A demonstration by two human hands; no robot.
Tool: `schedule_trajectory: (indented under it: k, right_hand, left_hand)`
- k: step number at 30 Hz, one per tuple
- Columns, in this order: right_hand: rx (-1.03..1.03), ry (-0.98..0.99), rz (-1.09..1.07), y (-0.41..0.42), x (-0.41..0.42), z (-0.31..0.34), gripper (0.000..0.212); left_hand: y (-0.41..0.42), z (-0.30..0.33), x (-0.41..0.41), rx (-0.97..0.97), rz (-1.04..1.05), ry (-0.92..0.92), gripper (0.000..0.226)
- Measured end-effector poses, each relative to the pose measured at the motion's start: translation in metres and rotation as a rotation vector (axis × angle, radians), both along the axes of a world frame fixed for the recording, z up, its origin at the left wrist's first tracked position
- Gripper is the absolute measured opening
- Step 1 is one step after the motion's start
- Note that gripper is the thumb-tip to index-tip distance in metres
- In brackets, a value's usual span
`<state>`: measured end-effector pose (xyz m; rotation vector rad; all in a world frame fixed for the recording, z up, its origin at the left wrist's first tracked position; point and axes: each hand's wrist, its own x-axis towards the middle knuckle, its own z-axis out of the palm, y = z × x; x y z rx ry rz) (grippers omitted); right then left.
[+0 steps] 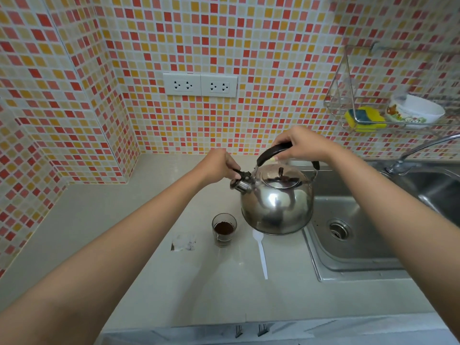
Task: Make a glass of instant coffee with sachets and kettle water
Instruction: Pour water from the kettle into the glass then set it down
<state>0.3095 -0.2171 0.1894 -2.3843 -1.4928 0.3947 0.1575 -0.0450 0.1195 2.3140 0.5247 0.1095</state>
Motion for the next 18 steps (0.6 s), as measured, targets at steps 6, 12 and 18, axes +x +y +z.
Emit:
schedule_trajectory:
  k: [6, 12, 18]
  right_hand:
    - [0.046, -0.001, -0.069, 0.013, 0.029, 0.001, 0.016]
    - [0.087, 0.041, -0.175, 0.027, 0.056, -0.034, 0.031]
    - [0.115, 0.118, -0.252, 0.042, 0.075, -0.071, 0.036]
  left_hand:
    - [0.011, 0.015, 0.036, 0.047, 0.02, 0.021, 0.037]
    - [0.015, -0.003, 0.067, 0.091, 0.042, 0.066, 0.03]
    - [0.026, -0.029, 0.089, 0.128, 0.043, 0.165, 0.023]
